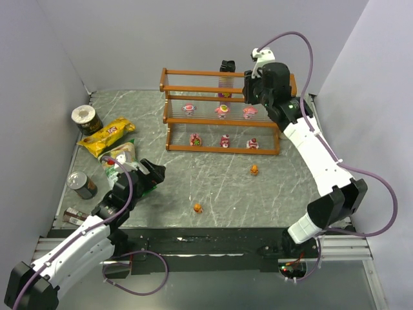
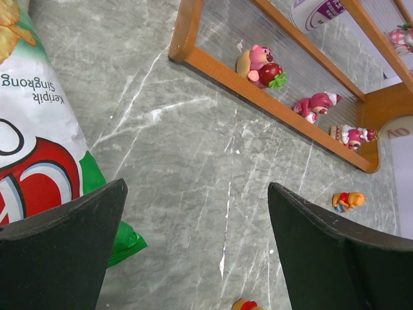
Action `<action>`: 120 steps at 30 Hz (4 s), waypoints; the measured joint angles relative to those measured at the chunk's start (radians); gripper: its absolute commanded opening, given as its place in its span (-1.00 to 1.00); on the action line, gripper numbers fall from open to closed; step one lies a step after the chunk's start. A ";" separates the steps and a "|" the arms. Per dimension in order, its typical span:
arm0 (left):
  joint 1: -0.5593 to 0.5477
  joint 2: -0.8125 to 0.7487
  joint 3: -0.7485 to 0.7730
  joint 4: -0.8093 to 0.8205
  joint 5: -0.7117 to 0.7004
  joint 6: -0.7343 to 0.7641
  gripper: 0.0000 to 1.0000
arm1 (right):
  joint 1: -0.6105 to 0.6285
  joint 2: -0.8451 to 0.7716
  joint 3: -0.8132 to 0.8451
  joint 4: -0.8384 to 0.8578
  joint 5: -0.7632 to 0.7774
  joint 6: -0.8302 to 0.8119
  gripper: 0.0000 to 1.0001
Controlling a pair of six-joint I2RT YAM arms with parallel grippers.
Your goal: Place and organize the plastic toys onto the shelf
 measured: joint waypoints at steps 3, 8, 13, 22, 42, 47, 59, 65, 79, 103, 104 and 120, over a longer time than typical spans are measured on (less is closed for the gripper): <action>0.000 0.000 0.000 0.002 0.002 0.002 0.93 | -0.042 0.024 0.017 -0.009 -0.049 -0.031 -0.96; 0.000 0.008 0.000 0.010 0.009 0.003 0.93 | -0.088 0.100 0.122 -0.043 -0.094 -0.074 -0.95; 0.000 0.018 0.000 0.015 0.009 0.003 0.93 | -0.115 0.201 0.257 -0.071 -0.119 -0.092 -0.95; 0.000 0.018 0.000 0.015 0.009 0.003 0.93 | -0.144 0.324 0.401 -0.165 -0.153 -0.088 -0.89; 0.000 0.018 0.000 0.015 0.008 0.003 0.93 | -0.189 0.420 0.525 -0.253 -0.211 -0.072 -0.35; 0.000 0.018 0.000 0.015 0.008 0.003 0.93 | -0.192 0.443 0.560 -0.260 -0.212 -0.073 -0.23; 0.000 0.018 0.000 0.015 0.008 0.003 0.93 | -0.193 0.444 0.559 -0.282 -0.210 -0.076 0.11; 0.000 0.018 0.000 0.015 0.008 0.003 0.93 | -0.193 0.444 0.541 -0.284 -0.210 -0.077 0.30; 0.000 0.018 0.000 0.015 0.008 0.003 0.93 | -0.194 0.293 0.312 -0.156 -0.213 -0.080 0.86; 0.000 0.016 0.000 0.015 0.009 0.003 0.93 | -0.056 -0.385 -0.486 0.129 -0.325 0.084 0.87; 0.000 0.019 0.000 0.016 0.009 0.003 0.93 | -0.019 -0.396 -0.510 0.142 -0.323 0.084 0.86; 0.000 0.039 0.000 0.018 0.010 0.003 0.93 | 0.390 -0.129 -0.911 0.494 -0.629 -0.127 0.77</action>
